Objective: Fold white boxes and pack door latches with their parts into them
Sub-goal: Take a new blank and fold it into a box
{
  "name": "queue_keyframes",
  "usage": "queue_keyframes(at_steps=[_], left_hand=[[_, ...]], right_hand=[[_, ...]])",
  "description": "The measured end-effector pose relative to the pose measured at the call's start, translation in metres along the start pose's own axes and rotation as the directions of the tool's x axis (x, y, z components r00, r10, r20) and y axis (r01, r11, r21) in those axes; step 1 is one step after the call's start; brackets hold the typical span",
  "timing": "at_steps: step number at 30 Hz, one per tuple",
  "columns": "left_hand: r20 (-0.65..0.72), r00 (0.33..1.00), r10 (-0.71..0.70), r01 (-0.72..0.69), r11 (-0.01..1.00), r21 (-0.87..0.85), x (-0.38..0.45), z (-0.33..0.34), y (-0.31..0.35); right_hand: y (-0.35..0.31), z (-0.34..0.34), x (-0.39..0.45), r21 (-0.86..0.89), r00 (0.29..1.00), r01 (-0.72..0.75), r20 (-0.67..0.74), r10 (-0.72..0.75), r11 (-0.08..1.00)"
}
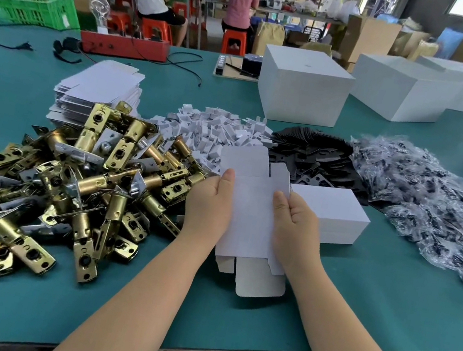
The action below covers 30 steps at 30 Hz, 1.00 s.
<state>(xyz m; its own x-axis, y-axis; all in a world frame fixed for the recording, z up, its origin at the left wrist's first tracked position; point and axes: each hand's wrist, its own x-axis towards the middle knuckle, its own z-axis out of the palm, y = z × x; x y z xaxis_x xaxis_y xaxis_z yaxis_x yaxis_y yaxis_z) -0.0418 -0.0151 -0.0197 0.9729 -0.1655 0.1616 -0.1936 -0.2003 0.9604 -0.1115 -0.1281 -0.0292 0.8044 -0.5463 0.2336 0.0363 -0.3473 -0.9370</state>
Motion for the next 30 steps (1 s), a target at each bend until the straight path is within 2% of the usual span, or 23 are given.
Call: queue_keyframes(at_steps=[2, 4, 7, 9, 12, 14, 16, 18, 20, 21, 23, 25, 28, 30], left_hand=[[0.014, 1.000, -0.005, 0.005, 1.000, 0.017, 0.000, 0.000, -0.001], [0.012, 1.000, -0.001, 0.001, 1.000, 0.002, -0.001, -0.001, -0.001], [-0.020, 0.999, -0.031, 0.029, 0.992, -0.124, -0.002, -0.004, 0.000], [0.008, 0.995, -0.103, 0.102, 0.966, -0.239, -0.002, -0.005, 0.002], [0.121, 0.984, -0.133, 0.164, 0.940, -0.299, -0.001, -0.009, 0.003], [0.146, 0.988, -0.055, 0.092, 0.962, -0.258, -0.003, -0.011, 0.001], [0.138, 0.990, 0.035, -0.005, 0.977, -0.212, -0.005, -0.013, 0.000], [0.162, 0.978, 0.129, -0.105, 0.983, -0.150, -0.005, -0.014, -0.002], [0.182, 0.971, 0.157, -0.142, 0.985, -0.094, -0.008, -0.013, -0.001], [0.202, 0.969, 0.145, -0.127, 0.987, -0.098, -0.011, -0.011, 0.001], [0.300, 0.946, 0.122, -0.059, 0.975, -0.213, -0.016, -0.009, 0.004], [0.380, 0.910, 0.163, -0.040, 0.949, -0.312, -0.021, -0.009, 0.007], [0.481, 0.859, 0.176, 0.013, 0.931, -0.364, -0.021, -0.013, 0.007], [0.485, 0.859, 0.166, 0.035, 0.925, -0.379, -0.019, -0.015, 0.009]], right_hand=[[0.001, 0.000, -0.001, 0.013, 1.000, 0.014, -0.021, -0.014, 1.000], [0.001, -0.001, -0.001, 0.138, 1.000, -0.012, 0.021, 0.009, 0.990], [-0.003, -0.009, 0.001, 0.450, 0.977, -0.140, 0.207, 0.050, 0.882], [-0.004, -0.012, 0.001, 0.487, 0.974, -0.141, 0.225, 0.033, 0.862], [-0.003, -0.011, 0.000, 0.483, 0.997, -0.055, 0.075, 0.022, 0.874], [-0.004, -0.011, 0.001, 0.466, 0.999, 0.007, -0.036, 0.011, 0.885], [-0.004, -0.012, 0.002, 0.444, 0.996, 0.058, -0.087, -0.022, 0.894], [-0.005, -0.011, 0.001, 0.437, 0.995, 0.086, -0.077, -0.059, 0.895], [-0.006, -0.008, -0.002, 0.431, 0.993, 0.121, -0.050, -0.111, 0.894], [-0.007, -0.008, -0.004, 0.424, 0.990, 0.138, -0.027, -0.140, 0.895], [-0.006, -0.007, -0.007, 0.383, 0.981, 0.182, -0.004, -0.195, 0.906], [-0.004, -0.004, -0.008, 0.283, 0.976, 0.212, -0.007, -0.219, 0.936], [-0.003, -0.001, -0.009, 0.146, 0.982, 0.187, -0.004, -0.189, 0.971], [-0.001, -0.002, -0.007, 0.115, 0.987, 0.163, -0.008, -0.163, 0.980]])
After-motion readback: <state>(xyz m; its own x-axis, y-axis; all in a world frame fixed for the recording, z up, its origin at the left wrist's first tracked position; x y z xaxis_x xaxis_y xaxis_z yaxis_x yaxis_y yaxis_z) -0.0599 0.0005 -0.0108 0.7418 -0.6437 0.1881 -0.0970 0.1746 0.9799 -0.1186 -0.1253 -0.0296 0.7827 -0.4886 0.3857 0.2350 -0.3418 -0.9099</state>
